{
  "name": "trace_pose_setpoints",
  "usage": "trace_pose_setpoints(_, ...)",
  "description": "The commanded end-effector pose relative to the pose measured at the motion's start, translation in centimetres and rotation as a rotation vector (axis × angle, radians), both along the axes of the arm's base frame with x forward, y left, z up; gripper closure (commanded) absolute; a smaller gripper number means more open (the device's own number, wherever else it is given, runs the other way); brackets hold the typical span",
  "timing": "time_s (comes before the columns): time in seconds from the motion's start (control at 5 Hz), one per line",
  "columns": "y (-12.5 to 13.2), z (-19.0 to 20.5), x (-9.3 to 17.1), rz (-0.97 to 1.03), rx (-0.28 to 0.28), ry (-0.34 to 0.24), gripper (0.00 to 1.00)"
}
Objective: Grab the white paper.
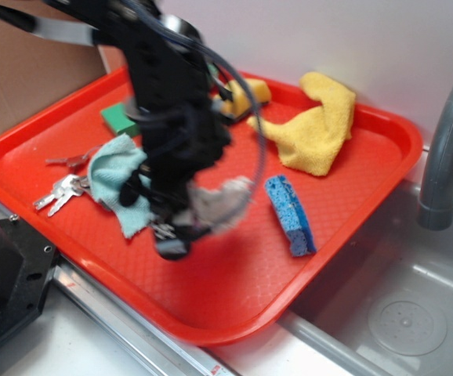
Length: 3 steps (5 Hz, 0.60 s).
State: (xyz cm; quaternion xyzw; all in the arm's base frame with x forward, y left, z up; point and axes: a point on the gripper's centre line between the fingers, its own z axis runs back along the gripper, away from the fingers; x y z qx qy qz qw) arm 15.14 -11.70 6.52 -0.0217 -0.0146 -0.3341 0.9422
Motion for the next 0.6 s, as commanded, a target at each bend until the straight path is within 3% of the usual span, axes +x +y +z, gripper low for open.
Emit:
trace_pose_setpoints(0.0, 4.7, 8.2, -2.3, 0.383, -0.067, -0.037, 1.0)
trace_pose_setpoints(0.2, 6.8, 12.3, -1.7, 0.633, -0.054, -0.031, 1.0)
trace_pose_setpoints(0.4, 9.0, 16.4, -1.1, 0.816, -0.015, -0.096, 1.0)
